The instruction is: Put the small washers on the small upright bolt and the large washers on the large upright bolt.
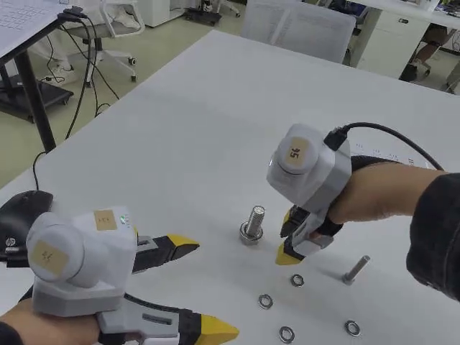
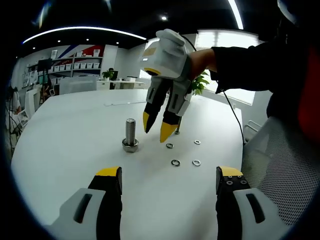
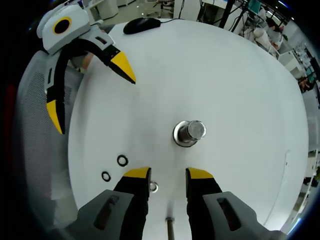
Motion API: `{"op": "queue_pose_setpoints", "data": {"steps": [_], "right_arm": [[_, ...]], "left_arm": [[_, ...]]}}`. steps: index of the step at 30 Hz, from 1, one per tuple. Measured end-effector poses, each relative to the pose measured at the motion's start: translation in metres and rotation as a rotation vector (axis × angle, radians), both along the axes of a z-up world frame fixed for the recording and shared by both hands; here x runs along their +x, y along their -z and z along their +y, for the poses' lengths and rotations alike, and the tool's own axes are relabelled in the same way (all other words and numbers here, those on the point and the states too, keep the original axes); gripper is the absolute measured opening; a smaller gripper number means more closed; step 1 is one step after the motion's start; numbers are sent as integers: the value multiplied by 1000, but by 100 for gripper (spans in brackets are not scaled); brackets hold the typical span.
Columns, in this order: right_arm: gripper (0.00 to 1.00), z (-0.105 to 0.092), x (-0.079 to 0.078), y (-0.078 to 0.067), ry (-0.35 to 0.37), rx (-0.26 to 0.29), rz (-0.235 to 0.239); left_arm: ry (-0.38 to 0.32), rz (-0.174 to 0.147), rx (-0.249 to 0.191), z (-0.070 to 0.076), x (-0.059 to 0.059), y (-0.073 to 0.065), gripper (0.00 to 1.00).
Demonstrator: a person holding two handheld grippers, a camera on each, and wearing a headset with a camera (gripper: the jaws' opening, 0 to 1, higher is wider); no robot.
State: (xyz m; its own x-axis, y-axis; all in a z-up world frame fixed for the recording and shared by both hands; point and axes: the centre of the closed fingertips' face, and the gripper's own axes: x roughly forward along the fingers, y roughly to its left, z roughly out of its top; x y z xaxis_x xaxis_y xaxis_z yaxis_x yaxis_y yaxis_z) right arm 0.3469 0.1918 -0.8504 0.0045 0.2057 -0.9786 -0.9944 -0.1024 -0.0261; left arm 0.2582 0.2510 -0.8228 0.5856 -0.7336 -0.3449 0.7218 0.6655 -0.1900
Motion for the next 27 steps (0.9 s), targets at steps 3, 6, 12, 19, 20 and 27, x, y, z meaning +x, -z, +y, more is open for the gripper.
{"op": "queue_pose_setpoints", "data": {"steps": [3,6,12,19,20,27], "right_arm": [[29,-4,-4,-2,9,2,1],[29,-7,-9,-3,16,6,6],[29,-14,-20,-5,31,14,10],[29,-24,-36,-6,51,27,23],[29,-25,-38,-6,52,26,24],[29,-32,-56,0,58,23,45]], "left_arm": [[9,-1,3,-2,-1,0,76],[16,-1,5,-4,-1,0,76],[27,-8,9,-6,-3,-2,76],[43,-12,18,-10,-4,-5,76],[43,-12,19,-11,-4,-5,76],[49,-16,24,-12,-4,-9,76]]}}
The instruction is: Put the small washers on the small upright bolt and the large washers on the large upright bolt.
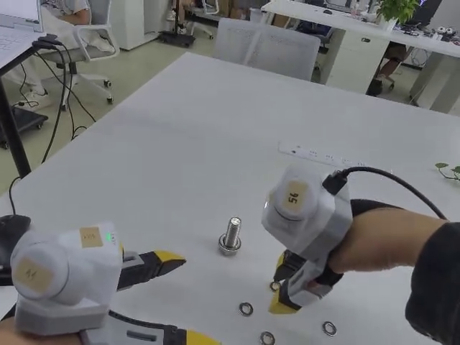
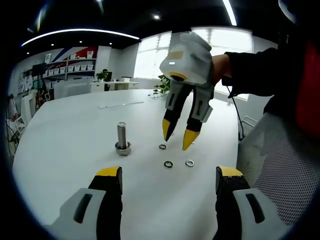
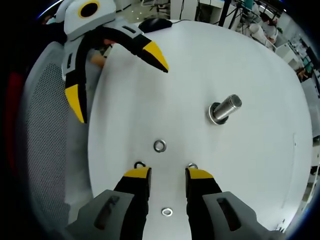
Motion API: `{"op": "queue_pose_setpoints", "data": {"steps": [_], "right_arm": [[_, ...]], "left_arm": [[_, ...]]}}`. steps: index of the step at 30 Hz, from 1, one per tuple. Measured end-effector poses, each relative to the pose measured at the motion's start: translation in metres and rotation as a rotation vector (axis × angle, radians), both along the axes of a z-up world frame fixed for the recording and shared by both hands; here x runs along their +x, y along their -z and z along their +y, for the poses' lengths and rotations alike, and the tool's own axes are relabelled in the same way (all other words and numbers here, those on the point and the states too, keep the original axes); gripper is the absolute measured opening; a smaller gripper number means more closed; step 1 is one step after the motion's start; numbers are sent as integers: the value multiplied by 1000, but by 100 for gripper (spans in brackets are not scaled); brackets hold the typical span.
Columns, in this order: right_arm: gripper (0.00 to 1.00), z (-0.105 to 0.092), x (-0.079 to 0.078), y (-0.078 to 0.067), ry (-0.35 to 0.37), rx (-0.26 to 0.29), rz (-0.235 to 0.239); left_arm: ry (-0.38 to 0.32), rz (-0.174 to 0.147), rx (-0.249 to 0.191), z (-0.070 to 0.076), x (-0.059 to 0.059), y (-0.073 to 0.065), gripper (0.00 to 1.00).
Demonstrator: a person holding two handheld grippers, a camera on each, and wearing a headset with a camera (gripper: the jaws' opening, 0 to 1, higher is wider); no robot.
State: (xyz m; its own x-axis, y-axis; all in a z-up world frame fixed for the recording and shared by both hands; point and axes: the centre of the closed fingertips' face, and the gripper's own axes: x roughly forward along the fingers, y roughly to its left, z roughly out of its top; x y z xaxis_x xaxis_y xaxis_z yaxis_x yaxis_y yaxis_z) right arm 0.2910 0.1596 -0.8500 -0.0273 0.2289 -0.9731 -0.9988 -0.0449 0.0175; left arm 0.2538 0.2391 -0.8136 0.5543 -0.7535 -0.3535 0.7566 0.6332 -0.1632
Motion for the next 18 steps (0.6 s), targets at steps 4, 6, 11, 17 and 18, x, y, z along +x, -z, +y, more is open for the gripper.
{"op": "queue_pose_setpoints", "data": {"steps": [4,6,11,17,18], "right_arm": [[28,-1,-12,4,-1,2,20],[28,-2,-16,7,-1,-2,26],[27,-3,-29,15,-2,-7,46],[26,-5,-38,21,-10,-18,51],[26,-5,-39,22,-12,-18,50]], "left_arm": [[5,-4,5,0,-1,-2,76],[8,-6,6,0,-1,-3,76],[14,-5,12,0,-3,-4,76],[21,-8,15,0,-5,-5,76],[21,-10,16,0,-6,-5,76]]}}
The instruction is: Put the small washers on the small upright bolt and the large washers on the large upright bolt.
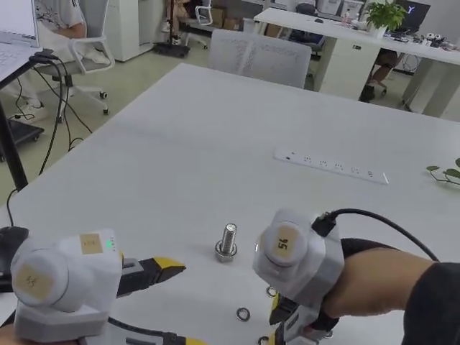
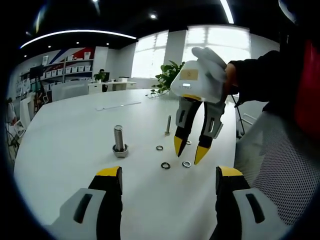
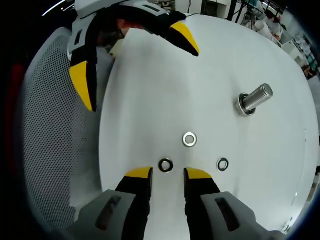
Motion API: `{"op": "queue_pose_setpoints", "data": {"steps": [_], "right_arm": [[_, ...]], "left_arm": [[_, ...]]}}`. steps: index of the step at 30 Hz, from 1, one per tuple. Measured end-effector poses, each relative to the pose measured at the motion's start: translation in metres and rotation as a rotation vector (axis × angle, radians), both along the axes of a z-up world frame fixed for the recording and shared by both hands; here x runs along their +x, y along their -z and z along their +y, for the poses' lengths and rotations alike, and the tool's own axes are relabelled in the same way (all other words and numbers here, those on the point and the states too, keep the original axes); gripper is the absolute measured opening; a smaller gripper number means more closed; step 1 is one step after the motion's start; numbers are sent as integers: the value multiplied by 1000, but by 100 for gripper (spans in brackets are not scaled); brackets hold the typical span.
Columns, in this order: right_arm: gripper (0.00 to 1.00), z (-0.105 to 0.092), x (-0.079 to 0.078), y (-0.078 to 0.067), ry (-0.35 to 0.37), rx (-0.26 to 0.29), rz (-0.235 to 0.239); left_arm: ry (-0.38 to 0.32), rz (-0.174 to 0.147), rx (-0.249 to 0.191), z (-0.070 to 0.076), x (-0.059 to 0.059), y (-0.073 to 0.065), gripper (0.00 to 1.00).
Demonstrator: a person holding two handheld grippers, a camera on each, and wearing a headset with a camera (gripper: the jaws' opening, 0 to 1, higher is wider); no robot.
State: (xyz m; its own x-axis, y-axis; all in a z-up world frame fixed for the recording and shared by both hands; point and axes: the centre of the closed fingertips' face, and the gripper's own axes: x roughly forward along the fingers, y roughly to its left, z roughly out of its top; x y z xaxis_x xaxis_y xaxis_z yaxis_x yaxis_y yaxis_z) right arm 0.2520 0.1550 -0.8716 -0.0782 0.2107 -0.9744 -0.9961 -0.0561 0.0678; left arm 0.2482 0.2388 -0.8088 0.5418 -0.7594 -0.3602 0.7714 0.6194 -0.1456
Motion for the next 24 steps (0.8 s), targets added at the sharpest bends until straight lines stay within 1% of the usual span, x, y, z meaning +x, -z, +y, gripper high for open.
{"op": "queue_pose_setpoints", "data": {"steps": [5,8,10,14,17,24], "right_arm": [[25,2,-4,4,-20,-3,-14],[24,1,-5,5,-32,-11,-22],[23,2,-4,4,-34,-6,-32],[19,2,-2,5,-58,-9,-68],[20,2,-3,6,-66,-16,-83],[17,2,-5,5,-81,-13,-91]], "left_arm": [[1,-3,-2,0,-1,-1,76],[1,-4,-4,0,-2,-1,76],[0,-6,-5,1,-2,-1,76],[0,-7,-8,0,-2,-2,76],[-2,-8,-11,1,-2,-2,76],[-4,-11,-14,0,-3,-3,76]]}}
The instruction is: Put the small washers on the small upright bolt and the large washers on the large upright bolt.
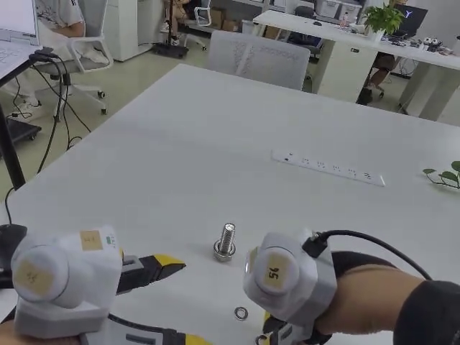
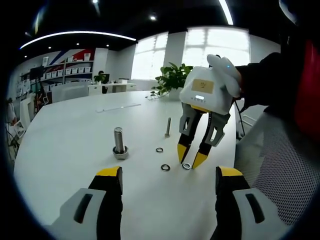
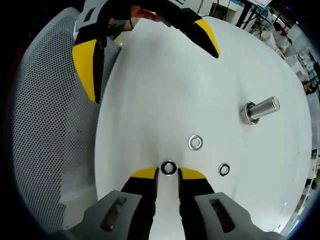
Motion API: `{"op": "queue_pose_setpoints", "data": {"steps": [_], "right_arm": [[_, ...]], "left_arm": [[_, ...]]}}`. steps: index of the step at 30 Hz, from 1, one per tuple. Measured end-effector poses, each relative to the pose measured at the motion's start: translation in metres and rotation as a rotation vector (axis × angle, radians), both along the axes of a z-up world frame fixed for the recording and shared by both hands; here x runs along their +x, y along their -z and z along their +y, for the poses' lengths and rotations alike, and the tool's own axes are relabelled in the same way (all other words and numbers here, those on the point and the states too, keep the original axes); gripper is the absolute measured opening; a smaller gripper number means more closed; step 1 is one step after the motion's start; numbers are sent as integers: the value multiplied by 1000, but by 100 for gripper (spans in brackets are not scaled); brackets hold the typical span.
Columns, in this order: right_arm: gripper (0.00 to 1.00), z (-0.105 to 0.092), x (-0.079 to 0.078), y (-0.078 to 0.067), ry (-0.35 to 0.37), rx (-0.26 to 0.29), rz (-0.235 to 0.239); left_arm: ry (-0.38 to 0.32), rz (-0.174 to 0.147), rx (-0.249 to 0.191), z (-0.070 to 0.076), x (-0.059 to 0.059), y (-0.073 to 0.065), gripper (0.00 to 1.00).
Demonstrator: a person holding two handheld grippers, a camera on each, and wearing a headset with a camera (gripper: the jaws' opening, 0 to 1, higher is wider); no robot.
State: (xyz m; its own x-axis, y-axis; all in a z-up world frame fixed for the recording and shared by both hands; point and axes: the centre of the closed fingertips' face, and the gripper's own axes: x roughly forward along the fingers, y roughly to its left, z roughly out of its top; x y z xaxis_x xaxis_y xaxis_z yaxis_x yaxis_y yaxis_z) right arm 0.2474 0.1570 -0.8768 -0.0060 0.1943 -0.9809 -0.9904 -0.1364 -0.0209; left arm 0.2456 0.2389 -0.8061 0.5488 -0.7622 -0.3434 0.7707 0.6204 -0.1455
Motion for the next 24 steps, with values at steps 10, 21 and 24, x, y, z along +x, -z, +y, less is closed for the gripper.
{"op": "queue_pose_setpoints", "data": {"steps": [10,21,24], "right_arm": [[14,1,1,0,3,10,1],[12,2,4,-1,8,15,12],[12,2,4,-1,-2,14,12]], "left_arm": [[5,0,2,0,-1,0,75],[8,5,4,-1,0,2,75],[6,6,4,-1,0,1,75]]}}
